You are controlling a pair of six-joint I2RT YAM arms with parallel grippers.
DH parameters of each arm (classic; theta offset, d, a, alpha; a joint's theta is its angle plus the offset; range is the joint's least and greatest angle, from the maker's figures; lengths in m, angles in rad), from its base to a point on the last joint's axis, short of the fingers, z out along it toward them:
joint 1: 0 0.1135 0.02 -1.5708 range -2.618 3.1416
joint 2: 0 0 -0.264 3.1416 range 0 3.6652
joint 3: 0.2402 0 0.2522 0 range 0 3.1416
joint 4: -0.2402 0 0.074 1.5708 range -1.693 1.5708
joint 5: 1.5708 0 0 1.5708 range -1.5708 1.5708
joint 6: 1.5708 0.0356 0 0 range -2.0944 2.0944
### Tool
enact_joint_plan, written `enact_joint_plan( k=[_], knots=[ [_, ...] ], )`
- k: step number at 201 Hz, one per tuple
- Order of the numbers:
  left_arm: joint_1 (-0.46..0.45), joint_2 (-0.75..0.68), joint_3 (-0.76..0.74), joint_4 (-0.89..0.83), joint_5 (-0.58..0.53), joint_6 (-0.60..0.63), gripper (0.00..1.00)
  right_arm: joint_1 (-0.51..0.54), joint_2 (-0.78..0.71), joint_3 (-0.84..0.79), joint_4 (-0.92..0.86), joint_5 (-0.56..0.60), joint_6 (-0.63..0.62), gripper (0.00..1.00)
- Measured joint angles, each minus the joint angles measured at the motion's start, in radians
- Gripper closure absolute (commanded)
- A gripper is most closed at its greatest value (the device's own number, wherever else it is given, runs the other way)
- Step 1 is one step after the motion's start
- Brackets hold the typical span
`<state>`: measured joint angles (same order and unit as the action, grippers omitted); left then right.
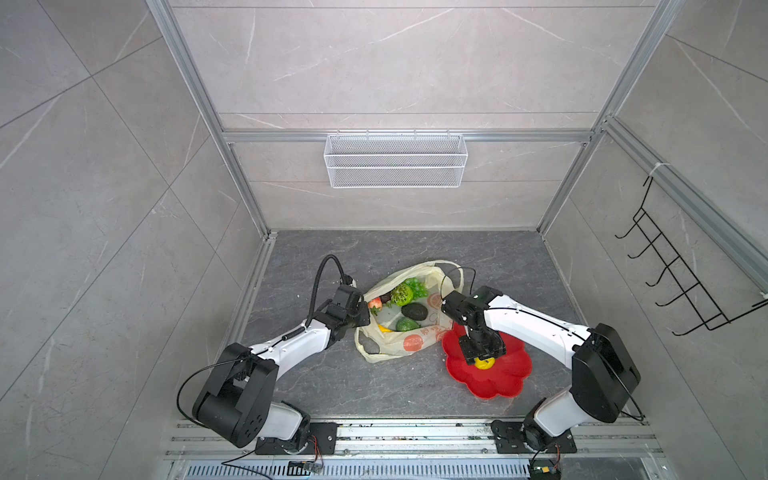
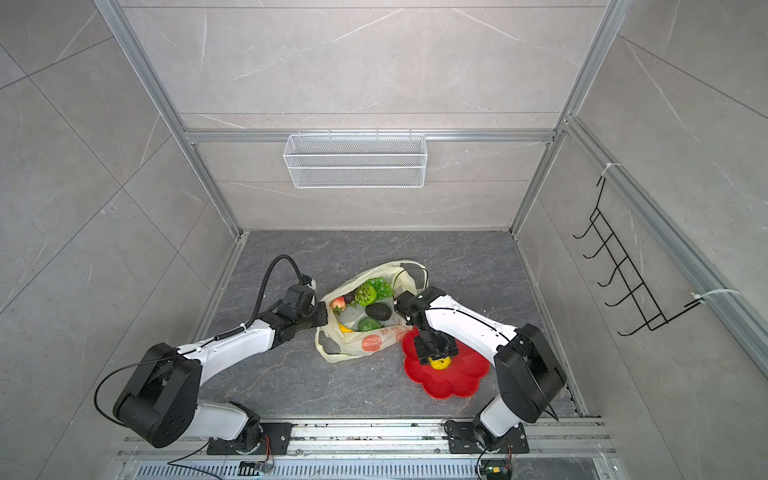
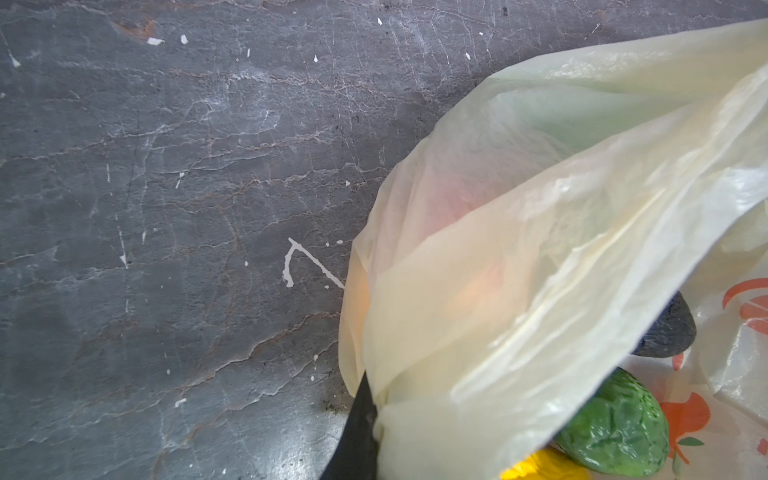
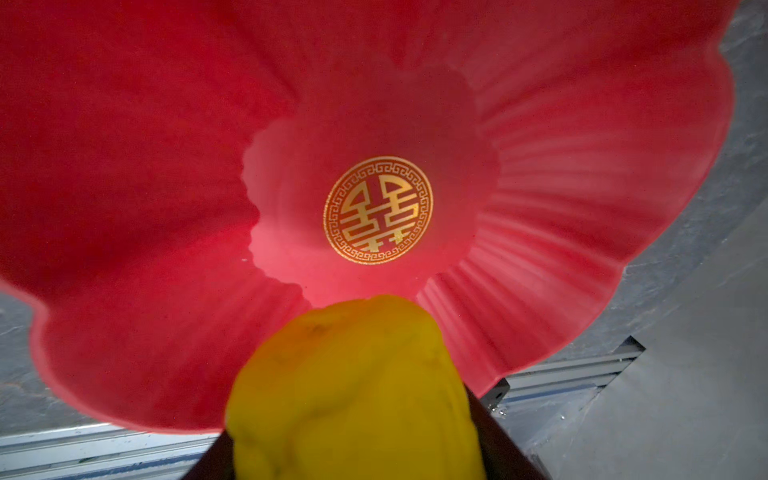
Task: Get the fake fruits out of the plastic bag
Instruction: 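Lower the yellow fruit onto the red plate and open the right gripper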
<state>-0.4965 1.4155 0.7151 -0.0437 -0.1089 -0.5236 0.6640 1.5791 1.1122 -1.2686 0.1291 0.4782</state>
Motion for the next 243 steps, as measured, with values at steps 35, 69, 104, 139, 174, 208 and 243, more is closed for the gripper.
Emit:
enact_joint_plan(
  k=[35, 69, 104, 139, 174, 208, 243],
  knots=[
    [0.0, 0.0, 0.0, 0.0, -0.014, 0.0, 0.92, 0.0, 0.025, -0.006, 0.001, -0.032, -0.008, 0.41],
    [0.0, 0.0, 0.0, 0.0, -0.018, 0.0, 0.92, 0.0, 0.067, -0.014, 0.001, -0.059, -0.01, 0.41],
    [0.0, 0.0, 0.0, 0.0, -0.018, 0.0, 0.92, 0.0, 0.081, -0.047, 0.0, -0.087, -0.006, 0.43],
    [0.0, 0.0, 0.0, 0.0, -0.017, 0.0, 0.92, 0.0, 0.086, -0.063, 0.001, -0.103, -0.002, 0.43],
    [0.0, 0.0, 0.0, 0.0, -0.017, 0.0, 0.92, 0.0, 0.106, -0.074, 0.001, -0.111, 0.001, 0.43],
    [0.0, 0.0, 0.0, 0.0, -0.017, 0.0, 0.92, 0.0, 0.119, -0.074, 0.001, -0.111, 0.001, 0.38],
    [0.0, 0.0, 0.0, 0.0, -0.018, 0.0, 0.92, 0.006, 0.129, -0.074, 0.001, -0.11, 0.001, 0.36]
  ],
)
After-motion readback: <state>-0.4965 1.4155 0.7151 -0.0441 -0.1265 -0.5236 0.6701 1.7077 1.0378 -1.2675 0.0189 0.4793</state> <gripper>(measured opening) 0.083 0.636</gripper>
